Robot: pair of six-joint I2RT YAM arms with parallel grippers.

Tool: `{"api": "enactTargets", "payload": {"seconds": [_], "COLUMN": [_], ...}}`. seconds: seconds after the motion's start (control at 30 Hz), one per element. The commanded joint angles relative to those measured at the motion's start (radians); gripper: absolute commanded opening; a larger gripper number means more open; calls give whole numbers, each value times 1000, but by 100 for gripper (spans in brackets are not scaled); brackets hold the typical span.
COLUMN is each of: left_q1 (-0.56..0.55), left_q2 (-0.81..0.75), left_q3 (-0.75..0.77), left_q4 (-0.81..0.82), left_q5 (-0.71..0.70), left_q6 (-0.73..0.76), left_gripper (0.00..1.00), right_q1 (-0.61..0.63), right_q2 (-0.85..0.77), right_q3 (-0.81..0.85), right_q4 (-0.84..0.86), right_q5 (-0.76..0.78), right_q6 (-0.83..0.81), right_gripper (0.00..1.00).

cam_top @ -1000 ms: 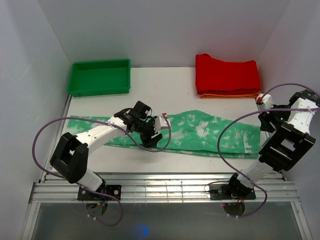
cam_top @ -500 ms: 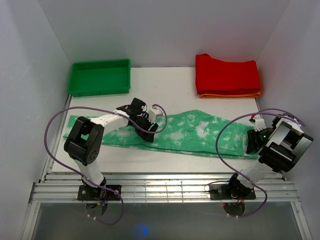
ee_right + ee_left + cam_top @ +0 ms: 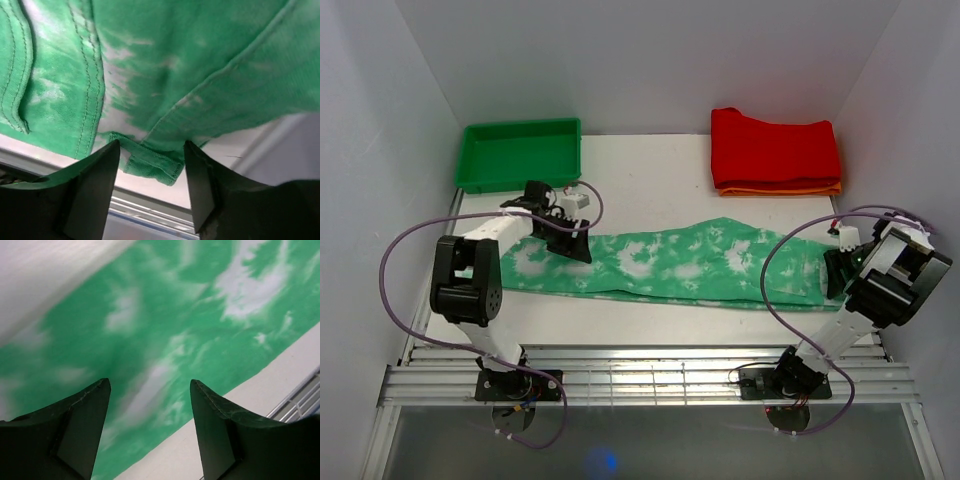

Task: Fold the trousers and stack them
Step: Fold the trousers

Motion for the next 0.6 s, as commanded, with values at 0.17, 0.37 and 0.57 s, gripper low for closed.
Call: {"api": "enactTargets", "payload": {"seconds": [0.17,0.37,0.57], "left_q1": [396,673,848], "left_q2": [-120,-74,-6], "left_q3": [81,138,183], "left_q4": [-166,-197,-203], "left_q5": [-100,-135,-189], "left_q6": [120,123,132], "left_gripper": [77,77,79], "right_q1": [124,276,311], "right_q2": [-142,-189,-104], "right_q3": [187,107,52], "right_q4": [-16,-23,-11], "right_q5": [-162,-171,-130], "right_q6": [-83,-53,-47], "right_gripper": [75,78,78]}}
